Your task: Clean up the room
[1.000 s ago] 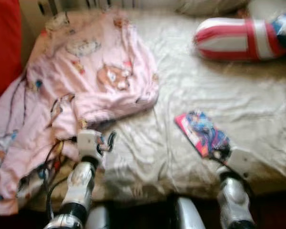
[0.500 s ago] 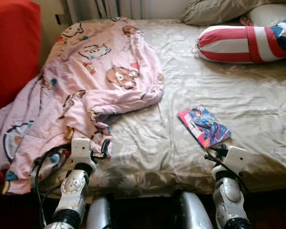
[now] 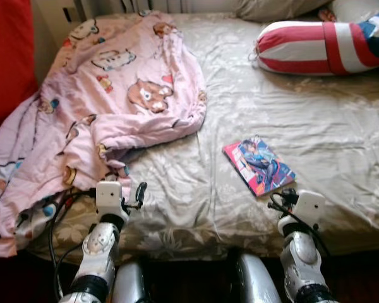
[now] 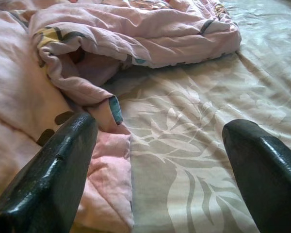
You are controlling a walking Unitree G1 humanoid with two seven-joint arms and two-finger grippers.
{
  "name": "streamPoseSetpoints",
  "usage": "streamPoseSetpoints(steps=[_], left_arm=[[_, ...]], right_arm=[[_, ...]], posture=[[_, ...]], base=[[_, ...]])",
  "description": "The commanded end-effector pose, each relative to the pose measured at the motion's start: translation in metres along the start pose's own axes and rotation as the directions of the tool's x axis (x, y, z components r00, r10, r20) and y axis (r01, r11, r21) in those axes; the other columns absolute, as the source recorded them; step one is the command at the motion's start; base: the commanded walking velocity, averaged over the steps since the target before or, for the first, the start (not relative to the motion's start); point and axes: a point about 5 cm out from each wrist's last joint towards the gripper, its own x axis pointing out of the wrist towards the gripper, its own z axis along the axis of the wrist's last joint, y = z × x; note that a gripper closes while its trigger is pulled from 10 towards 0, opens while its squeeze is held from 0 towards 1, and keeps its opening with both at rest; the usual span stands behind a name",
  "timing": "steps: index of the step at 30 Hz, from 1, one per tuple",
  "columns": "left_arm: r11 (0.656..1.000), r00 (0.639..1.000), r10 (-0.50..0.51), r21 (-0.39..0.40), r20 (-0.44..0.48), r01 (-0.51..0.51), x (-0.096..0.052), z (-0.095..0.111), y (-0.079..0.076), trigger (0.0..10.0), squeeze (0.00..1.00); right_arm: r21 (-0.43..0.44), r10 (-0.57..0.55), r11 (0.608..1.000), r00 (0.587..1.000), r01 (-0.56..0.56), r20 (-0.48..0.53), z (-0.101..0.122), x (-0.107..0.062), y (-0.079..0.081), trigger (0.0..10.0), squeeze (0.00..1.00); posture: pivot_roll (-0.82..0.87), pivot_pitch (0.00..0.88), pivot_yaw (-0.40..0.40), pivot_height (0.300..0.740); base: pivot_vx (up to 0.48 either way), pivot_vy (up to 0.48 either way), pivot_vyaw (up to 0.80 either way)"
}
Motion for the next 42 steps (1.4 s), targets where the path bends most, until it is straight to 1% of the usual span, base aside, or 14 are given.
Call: streamPoseSetpoints(steps=[1, 6, 13, 15, 19, 20, 21, 22, 23, 27, 28, 32, 36, 42], left_arm=[[1.0, 1.0, 0.006, 0.011, -0.02, -0.005, -0.004, -0.004, 0.004, 10.0, 0.0], [1.0, 1.0, 0.004, 0.013, -0.019, -0.004, -0.005, -0.004, 0.004, 10.0, 0.0], [1.0, 1.0, -0.009, 0.02, -0.003, 0.009, -0.007, -0.001, 0.004, 10.0, 0.0], [1.0, 1.0, -0.016, 0.025, -0.001, 0.016, -0.006, 0.0, 0.003, 10.0, 0.0], [0.999, 0.999, -0.04, 0.036, 0.018, 0.039, -0.01, 0.005, 0.002, 10.0, 0.0], [0.999, 0.999, -0.04, 0.036, 0.018, 0.039, -0.01, 0.005, 0.002, 10.0, 0.0], [0.998, 0.999, -0.049, 0.042, 0.024, 0.048, -0.011, 0.007, 0.001, 10.0, 0.0], [0.998, 0.998, -0.054, 0.045, 0.028, 0.053, -0.012, 0.008, 0.0, 10.0, 0.0], [0.997, 0.998, -0.059, 0.048, 0.031, 0.057, -0.013, 0.009, -0.001, 10.0, 0.0], [0.997, 0.997, -0.066, 0.053, 0.044, 0.064, -0.016, 0.012, -0.001, 10.0, 0.0], [0.997, 0.997, -0.067, 0.054, 0.047, 0.064, -0.019, 0.014, 0.0, 10.0, 0.0], [0.997, 0.997, -0.064, 0.054, 0.045, 0.061, -0.023, 0.015, 0.001, 10.0, 0.0], [0.997, 0.998, -0.056, 0.057, 0.03, 0.055, -0.032, 0.013, 0.004, 10.0, 0.0], [0.997, 0.999, -0.048, 0.064, 0.006, 0.047, -0.041, 0.011, 0.009, 10.0, 0.0]], right_arm=[[0.008, 0.02, 1.0, 1.0, -0.02, -0.019, -0.001, 0.002, 0.004, 10.0, 0.0], [-0.014, 0.062, 0.998, 0.996, -0.063, -0.069, 0.002, 0.01, 0.017, 10.0, 0.0], [-0.011, 0.083, 0.996, 0.994, -0.084, -0.072, 0.007, 0.016, 0.026, 10.0, 0.0], [0.029, 0.079, 0.997, 0.995, -0.077, -0.064, 0.009, 0.017, 0.026, 10.0, 0.0], [0.134, 0.029, 0.991, 0.994, -0.014, -0.108, 0.009, 0.022, 0.019, 10.0, 0.0], [0.134, 0.029, 0.991, 0.994, -0.014, -0.108, 0.009, 0.022, 0.019, 10.0, 0.0], [0.18, 0.018, 0.984, 0.994, 0.002, -0.108, 0.011, 0.024, 0.017, 10.0, 0.0], [0.199, 0.01, 0.98, 0.995, 0.01, -0.103, 0.013, 0.025, 0.016, 10.0, 0.84], [0.22, 0.005, 0.975, 0.996, 0.016, -0.095, 0.016, 0.027, 0.014, 10.0, 1.0], [0.281, -0.002, 0.96, 1.0, 0.01, -0.028, 0.032, 0.035, 0.011, 10.0, 1.0], [0.315, 0.016, 0.949, 1.0, -0.021, 0.02, 0.042, 0.039, 0.012, 10.0, 1.0], [0.376, 0.024, 0.925, 0.997, -0.05, 0.074, 0.053, 0.044, 0.011, 10.0, 1.0], [0.407, 0.028, 0.911, 0.995, -0.066, 0.098, 0.058, 0.046, 0.01, 10.0, 1.0], [0.489, 0.033, 0.869, 0.994, -0.08, 0.105, 0.056, 0.045, 0.011, 10.0, 1.0]], posture=[[0.06, 0.14, -0.009, 0.567], [0.07, 0.15, -0.01, 0.563], [0.09, 0.185, -0.006, 0.504], [0.1, 0.196, -0.004, 0.504], [0.13, 0.248, 0.011, 0.504], [0.13, 0.248, 0.011, 0.504], [0.13, 0.258, 0.015, 0.504], [0.14, 0.272, 0.02, 0.504], [0.14, 0.277, 0.021, 0.504], [0.15, 0.303, 0.026, 0.504], [0.15, 0.311, 0.028, 0.504], [0.16, 0.32, 0.028, 0.504], [0.17, 0.331, 0.031, 0.504], [0.18, 0.336, 0.035, 0.504]], base=[[0.0, 0.0, 0.0], [0.0, 0.0, 0.0], [0.0, 0.0, 0.0], [0.0, 0.0, 0.0], [0.0, 0.0, 0.0], [0.0, 0.0, 0.0], [0.0, 0.0, 0.0], [0.0, 0.0, 0.0], [0.0, 0.0, 0.0], [0.0, 0.0, 0.0], [0.0, 0.0, 0.0], [0.0, 0.0, 0.0], [0.0, 0.0, 0.0], [0.0, 0.0, 0.0]])
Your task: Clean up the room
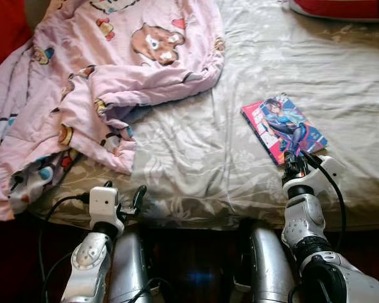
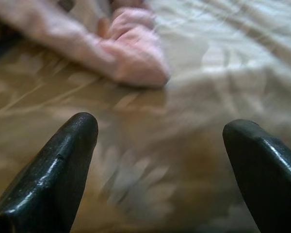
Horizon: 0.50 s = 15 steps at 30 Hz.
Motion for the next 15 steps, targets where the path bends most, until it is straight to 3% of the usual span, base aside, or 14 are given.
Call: streamPoseSetpoints(steps=[1, 13, 14, 15], left_arm=[[1.0, 0.999, 0.006, 0.008, -0.034, -0.006, -0.006, -0.004, 0.004, 10.0, 0.0], [1.0, 0.999, 0.004, 0.012, -0.054, -0.004, -0.007, -0.002, 0.003, 10.0, 0.0], [1.0, 0.998, 0.006, 0.014, -0.055, -0.005, -0.008, -0.001, 0.004, 10.0, 0.0], [1.0, 0.998, 0.007, 0.015, -0.057, -0.006, -0.008, -0.001, 0.005, 10.0, 0.0]], right_arm=[[0.035, -0.015, 0.999, 1.0, 0.015, -0.011, -0.007, -0.004, -0.003, 10.0, 1.0], [0.138, -0.051, 0.989, 0.998, 0.057, -0.042, -0.02, -0.011, -0.006, 10.0, 1.0], [0.168, -0.064, 0.983, 0.996, 0.074, -0.06, -0.022, -0.011, -0.008, 10.0, 0.31], [0.18, -0.071, 0.98, 0.995, 0.083, -0.072, -0.023, -0.011, -0.009, 10.0, 0.0]], posture=[[0.18, 0.335, 0.037, 0.504], [0.19, 0.337, 0.042, 0.504], [0.19, 0.338, 0.043, 0.504], [0.2, 0.338, 0.043, 0.504]], base=[[0.0, 0.0, 0.0], [0.0, 0.0, 0.0], [0.0, 0.0, 0.0], [0.0, 0.0, 0.0]])
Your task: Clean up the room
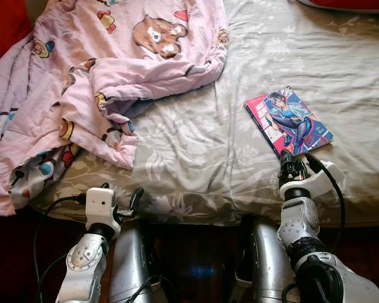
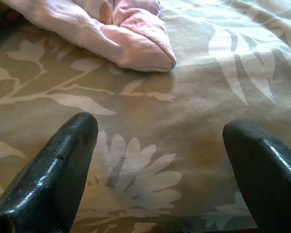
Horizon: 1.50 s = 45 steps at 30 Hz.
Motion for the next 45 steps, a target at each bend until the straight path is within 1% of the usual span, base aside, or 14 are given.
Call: streamPoseSetpoints(steps=[1, 5, 9, 10, 13, 17, 21, 26, 30, 39, 40, 41, 43, 45], left_arm=[[1.0, 0.999, 0.007, 0.008, -0.051, -0.007, -0.007, -0.008, 0.003, 10.0, 0.0], [1.0, 0.999, 0.008, 0.01, -0.054, -0.008, -0.008, -0.008, 0.004, 10.0, 0.0], [1.0, 0.998, 0.009, 0.014, -0.056, -0.008, -0.008, -0.007, 0.005, 10.0, 0.0], [1.0, 0.998, 0.008, 0.015, -0.056, -0.007, -0.009, -0.006, 0.005, 10.0, 0.0], [1.0, 0.998, 0.005, 0.019, -0.059, -0.004, -0.009, -0.006, 0.005, 10.0, 0.0], [1.0, 0.998, 0.008, 0.022, -0.062, -0.006, -0.01, -0.006, 0.006, 10.0, 0.0], [1.0, 0.998, 0.013, 0.026, -0.066, -0.012, -0.012, -0.005, 0.007, 10.0, 0.0], [1.0, 0.998, 0.015, 0.028, -0.065, -0.013, -0.012, -0.006, 0.008, 10.0, 0.0], [1.0, 0.998, 0.016, 0.027, -0.067, -0.014, -0.012, -0.005, 0.008, 10.0, 0.0], [1.0, 0.997, 0.013, 0.028, -0.07, -0.011, -0.011, -0.006, 0.007, 10.0, 0.0], [1.0, 0.997, 0.013, 0.028, -0.07, -0.011, -0.011, -0.006, 0.007, 10.0, 0.0], [1.0, 0.997, 0.013, 0.028, -0.07, -0.011, -0.01, -0.006, 0.006, 10.0, 0.0], [1.0, 0.997, 0.011, 0.029, -0.07, -0.009, -0.01, -0.007, 0.005, 10.0, 0.0], [1.0, 0.997, 0.01, 0.029, -0.071, -0.008, -0.01, -0.007, 0.005, 10.0, 0.0]], right_arm=[[0.067, -0.064, 0.995, 0.995, 0.069, -0.073, -0.015, -0.009, -0.012, 10.0, 0.0], [0.112, -0.068, 0.991, 0.994, 0.077, -0.085, -0.016, -0.008, -0.012, 10.0, 0.0], [0.191, -0.065, 0.978, 0.993, 0.083, -0.097, -0.015, -0.006, -0.012, 10.0, 0.0], [0.234, -0.067, 0.968, 0.992, 0.092, -0.111, -0.016, -0.005, -0.011, 10.0, 0.0], [0.285, -0.066, 0.953, 0.987, 0.106, -0.148, -0.02, -0.005, -0.009, 10.0, 0.0], [0.29, -0.066, 0.949, 0.978, 0.123, -0.197, -0.029, -0.007, -0.007, 10.0, 0.0], [0.352, -0.044, 0.929, 0.976, 0.118, -0.211, -0.029, -0.002, 0.002, 10.0, 0.0], [0.293, 0.015, 0.954, 0.962, 0.067, -0.272, -0.032, 0.003, 0.02, 10.0, 0.0], [0.287, 0.047, 0.957, 0.961, 0.035, -0.274, -0.031, 0.006, 0.027, 10.0, 0.0], [0.296, 0.052, 0.955, 0.969, 0.022, -0.24, -0.023, 0.011, 0.032, 10.0, 0.0], [0.296, 0.042, 0.955, 0.972, 0.03, -0.232, -0.022, 0.012, 0.031, 6.9, 0.0], [0.315, 0.031, 0.948, 0.976, 0.04, -0.217, -0.019, 0.013, 0.029, 0.0, 0.0], [0.353, 0.011, 0.934, 0.983, 0.055, -0.184, -0.014, 0.014, 0.025, 0.0, 0.0], [0.355, 0.009, 0.933, 0.984, 0.055, -0.177, -0.012, 0.014, 0.024, 0.0, 0.0]], posture=[[0.2, 0.338, 0.043, 0.504], [0.2, 0.338, 0.044, 0.504], [0.21, 0.338, 0.046, 0.504], [0.21, 0.338, 0.045, 0.504], [0.21, 0.337, 0.045, 0.504], [0.22, 0.337, 0.044, 0.504], [0.23, 0.336, 0.044, 0.504], [0.23, 0.329, 0.041, 0.504], [0.23, 0.33, 0.04, 0.504], [0.23, 0.324, 0.039, 0.504], [0.23, 0.324, 0.039, 0.504], [0.23, 0.323, 0.039, 0.504], [0.23, 0.322, 0.038, 0.504], [0.22, 0.321, 0.038, 0.504]], base=[[0.0, 0.0, 0.0], [0.0, 0.0, 0.0], [0.0, 0.0, 0.0], [0.0, 0.0, 0.0], [0.0, 0.0, 0.0], [0.0, 0.0, 0.0], [0.0, 0.0, 0.0], [0.0, 0.0, 0.0], [0.0, 0.0, 0.0], [0.0, 0.0, 0.0], [0.0, 0.0, 0.0], [0.0, 0.0, 0.0], [0.0, 0.0, 0.0], [0.0, 0.0, 0.0]])
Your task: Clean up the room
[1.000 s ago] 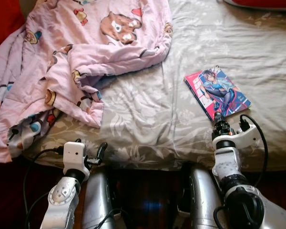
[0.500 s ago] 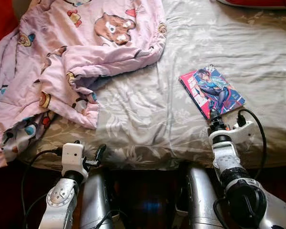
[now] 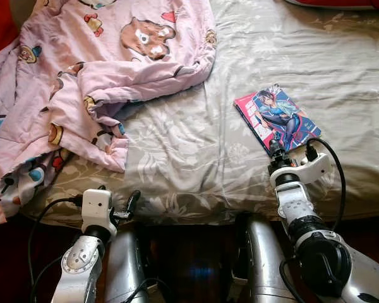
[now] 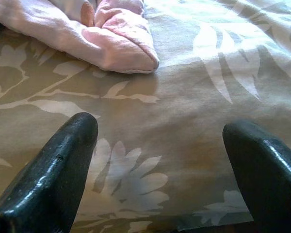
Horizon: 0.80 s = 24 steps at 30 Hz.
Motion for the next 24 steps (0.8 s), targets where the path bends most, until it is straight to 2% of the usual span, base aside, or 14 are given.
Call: streamPoseSetpoints(steps=[1, 13, 17, 18, 20, 21, 24], left_arm=[[1.0, 0.999, -0.001, 0.019, -0.035, 0.002, -0.005, -0.007, 0.001, 10.0, 0.0], [1.0, 0.999, 0.0, 0.02, -0.038, 0.001, -0.001, -0.009, -0.001, 10.0, 0.0], [1.0, 0.999, 0.003, 0.021, -0.038, -0.002, 0.0, -0.01, 0.0, 10.0, 0.0], [1.0, 0.999, 0.005, 0.02, -0.038, -0.005, 0.001, -0.01, 0.0, 10.0, 0.0], [1.0, 0.999, 0.007, 0.02, -0.039, -0.006, 0.002, -0.01, 0.0, 10.0, 0.0], [1.0, 0.999, 0.01, 0.02, -0.039, -0.009, 0.003, -0.011, 0.0, 10.0, 0.0], [1.0, 0.999, 0.014, 0.012, -0.035, -0.013, 0.007, -0.01, -0.002, 10.0, 0.0]], right_arm=[[0.024, -0.031, 0.999, 0.999, 0.031, -0.032, -0.009, -0.004, -0.007, 0.0, 0.0], [-0.015, -0.062, 0.998, 0.998, 0.062, 0.009, -0.001, -0.007, -0.017, 0.0, 0.0], [-0.085, -0.036, 0.996, 0.999, 0.039, 0.03, 0.003, -0.006, -0.013, 0.0, 0.0], [-0.144, -0.015, 0.989, 0.999, 0.021, 0.046, 0.005, -0.005, -0.009, 0.0, 0.0], [-0.21, -0.001, 0.978, 0.998, 0.013, 0.061, 0.007, -0.005, -0.007, 0.0, 0.0], [-0.277, 0.027, 0.961, 0.996, -0.003, 0.084, 0.009, -0.005, -0.005, 0.0, 0.0], [-0.374, 0.094, 0.927, 0.985, -0.032, 0.147, 0.012, -0.01, -0.002, 0.0, 0.0]], posture=[[0.22, 0.32, 0.038, 0.504], [0.22, 0.304, 0.035, 0.504], [0.21, 0.299, 0.034, 0.504], [0.21, 0.293, 0.032, 0.504], [0.2, 0.288, 0.029, 0.504], [0.2, 0.285, 0.029, 0.504], [0.17, 0.274, 0.027, 0.504]], base=[[0.0, 0.0, 0.0], [0.0, 0.0, 0.0], [0.0, 0.0, 0.0], [0.0, 0.0, 0.0], [0.0, 0.0, 0.0], [0.0, 0.0, 0.0], [0.0, 0.0, 0.0]])
